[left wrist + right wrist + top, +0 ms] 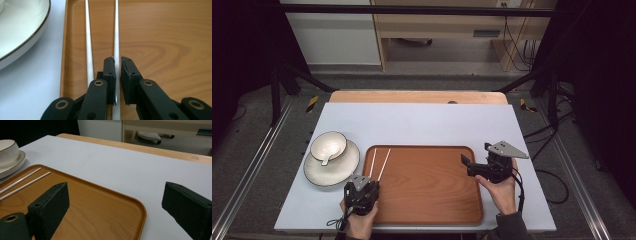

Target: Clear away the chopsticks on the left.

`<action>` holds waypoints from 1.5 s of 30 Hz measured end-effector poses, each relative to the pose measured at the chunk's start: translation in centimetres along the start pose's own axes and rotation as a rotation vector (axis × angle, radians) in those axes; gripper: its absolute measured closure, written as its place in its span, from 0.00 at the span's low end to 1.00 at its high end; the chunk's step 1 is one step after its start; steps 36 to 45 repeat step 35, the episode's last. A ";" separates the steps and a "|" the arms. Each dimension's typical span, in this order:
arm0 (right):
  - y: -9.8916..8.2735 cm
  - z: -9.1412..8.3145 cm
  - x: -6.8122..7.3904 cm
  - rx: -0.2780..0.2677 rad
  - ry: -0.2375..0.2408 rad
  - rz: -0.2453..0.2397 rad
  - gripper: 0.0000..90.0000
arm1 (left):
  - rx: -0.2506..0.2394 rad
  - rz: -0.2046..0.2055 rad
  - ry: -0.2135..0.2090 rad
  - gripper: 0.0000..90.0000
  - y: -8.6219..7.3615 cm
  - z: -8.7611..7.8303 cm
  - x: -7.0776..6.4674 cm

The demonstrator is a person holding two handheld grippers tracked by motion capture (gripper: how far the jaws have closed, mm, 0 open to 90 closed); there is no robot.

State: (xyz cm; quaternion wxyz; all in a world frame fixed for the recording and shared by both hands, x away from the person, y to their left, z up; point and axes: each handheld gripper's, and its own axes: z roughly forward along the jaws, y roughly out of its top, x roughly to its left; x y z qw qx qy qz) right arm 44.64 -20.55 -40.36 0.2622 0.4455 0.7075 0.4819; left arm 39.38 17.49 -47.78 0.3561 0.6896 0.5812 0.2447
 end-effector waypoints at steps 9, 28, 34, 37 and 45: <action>0.0 -0.1 0.0 -0.004 0.001 0.008 0.09 | -0.073 0.060 -0.077 0.83 2.0 -1.5 0.3; 0.0 -0.4 -0.4 -0.016 -0.008 0.023 0.08 | -0.067 0.313 -0.373 0.35 6.9 -2.2 4.0; 0.0 -0.4 -0.5 -0.016 -0.013 0.017 0.08 | -0.063 0.325 -0.394 0.27 6.4 -2.2 5.5; 0.0 -0.4 -0.5 -0.015 -0.014 0.016 0.08 | -0.070 0.320 -0.398 0.27 6.2 -2.3 5.6; 0.0 -0.4 -0.5 -0.015 -0.014 0.016 0.08 | -0.070 0.320 -0.398 0.27 6.2 -2.3 5.6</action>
